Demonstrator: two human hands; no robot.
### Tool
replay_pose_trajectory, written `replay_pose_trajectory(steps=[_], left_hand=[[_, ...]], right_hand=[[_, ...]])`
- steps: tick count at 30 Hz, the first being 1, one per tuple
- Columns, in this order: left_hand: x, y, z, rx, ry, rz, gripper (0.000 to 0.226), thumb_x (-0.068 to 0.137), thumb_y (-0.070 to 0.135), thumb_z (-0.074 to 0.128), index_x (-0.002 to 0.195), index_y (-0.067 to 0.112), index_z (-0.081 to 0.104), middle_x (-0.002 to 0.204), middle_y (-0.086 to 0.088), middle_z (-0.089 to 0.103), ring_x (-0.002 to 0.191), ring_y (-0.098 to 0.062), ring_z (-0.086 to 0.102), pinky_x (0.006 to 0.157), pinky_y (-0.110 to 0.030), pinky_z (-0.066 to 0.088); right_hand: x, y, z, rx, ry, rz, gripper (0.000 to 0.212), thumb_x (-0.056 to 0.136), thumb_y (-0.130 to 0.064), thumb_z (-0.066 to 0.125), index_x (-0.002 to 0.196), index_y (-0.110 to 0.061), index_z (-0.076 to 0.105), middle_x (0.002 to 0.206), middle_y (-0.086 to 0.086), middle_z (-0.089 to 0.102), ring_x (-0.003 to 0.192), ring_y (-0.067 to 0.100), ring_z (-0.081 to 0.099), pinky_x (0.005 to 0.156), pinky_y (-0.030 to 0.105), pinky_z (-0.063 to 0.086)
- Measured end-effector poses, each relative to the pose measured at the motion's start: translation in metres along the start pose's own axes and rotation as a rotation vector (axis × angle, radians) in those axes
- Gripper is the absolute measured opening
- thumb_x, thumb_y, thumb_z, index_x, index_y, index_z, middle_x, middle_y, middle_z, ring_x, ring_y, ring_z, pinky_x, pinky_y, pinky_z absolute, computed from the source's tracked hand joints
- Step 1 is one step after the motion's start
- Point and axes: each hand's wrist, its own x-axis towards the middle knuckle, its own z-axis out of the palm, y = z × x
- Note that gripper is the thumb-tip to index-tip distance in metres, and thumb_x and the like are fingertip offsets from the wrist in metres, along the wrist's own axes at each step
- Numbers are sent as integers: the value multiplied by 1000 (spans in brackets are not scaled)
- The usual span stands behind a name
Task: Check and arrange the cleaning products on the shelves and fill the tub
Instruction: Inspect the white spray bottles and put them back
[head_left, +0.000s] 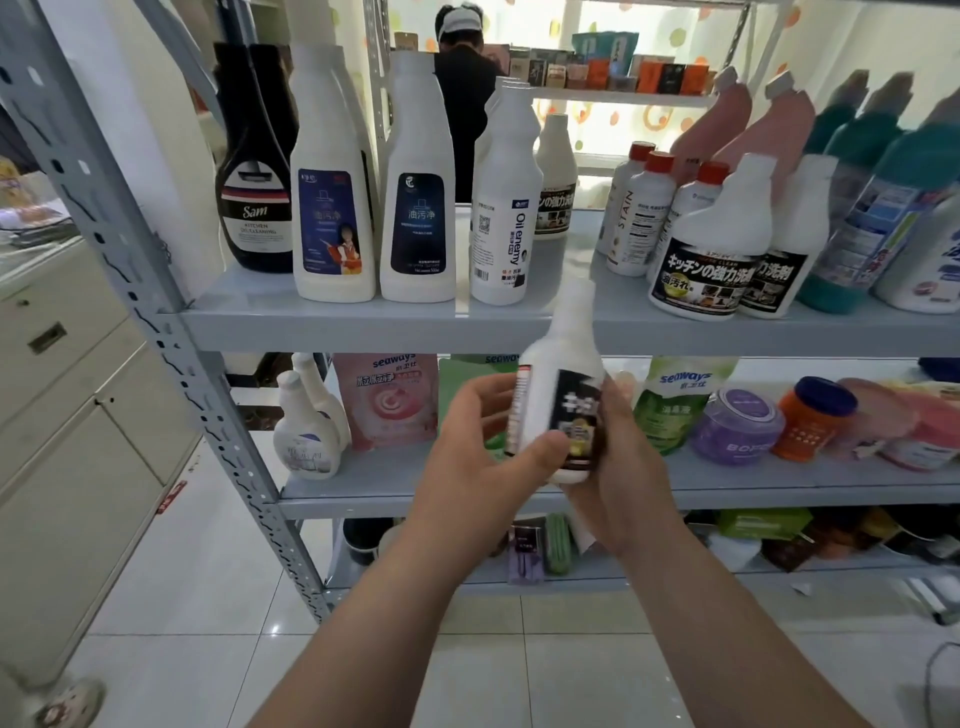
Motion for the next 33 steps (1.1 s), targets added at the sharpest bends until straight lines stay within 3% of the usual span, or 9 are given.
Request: replay_pose_trajectory(steps=[2,5,8,12,16,19,24,29,33], left_hand=[[5,1,-2,43,70,-5,53,77,40,83,119,44,50,117,19,66,105,2,65,89,-37,60],[11,2,-7,-32,93,-46,43,90,15,74,120,38,54,112,10,72,101,-8,71,83,-34,62],[15,5,-7,-102,76,-73,40,90,11,69,121,36,61,107,5,76,100,-21,73,88,-49,61],[21,11,5,-141,76,-47,41,88,14,67,120,38,64,109,3,76,103,-21,73,94,-51,58],[35,19,16,-155,105,-5,42,94,10,64,125,38,61,108,6,76,101,-17,73,93,-47,59],[51,27,27,-99,97,35,46,92,12,65,127,41,58,110,12,75,102,-13,72,90,-41,58],[89,39,47,0,56,39,53,81,22,59,124,53,52,120,24,68,112,-7,65,99,-45,54],[137,50,66,97,23,87,55,94,2,49,114,52,56,99,26,70,91,7,65,79,-22,51],[173,57,72,252,-26,159,58,96,6,46,140,44,51,115,14,71,105,-6,67,95,-39,55]], right_hand=[[-1,-5,0,-103,-37,-101,50,100,-34,51,149,-23,48,135,17,64,120,33,66,89,47,59],[-3,-17,-1,-346,-61,-151,62,88,-46,70,146,-42,49,129,13,68,120,35,66,100,61,53],[-2,-33,-3,-504,-81,-176,61,90,-53,71,146,-48,48,129,5,69,121,29,67,103,60,51],[5,-55,2,-591,-91,-194,54,96,-50,65,146,-51,47,137,-8,65,126,20,64,103,54,53],[12,-87,9,-684,-145,-248,53,95,-43,58,147,-42,48,128,-16,69,117,9,67,94,40,59],[24,-113,11,-772,-126,-300,42,100,-40,62,142,-39,54,129,-10,69,119,13,67,98,45,57],[51,-163,11,-997,-49,-356,19,102,-38,61,120,-44,61,119,-15,72,111,8,67,101,47,54],[84,-197,15,-1268,21,-420,28,97,-35,67,124,-30,60,118,-11,69,109,13,66,99,44,53],[106,-206,15,-1369,89,-486,29,95,-36,68,119,-22,59,116,-3,69,105,17,64,90,41,53]])
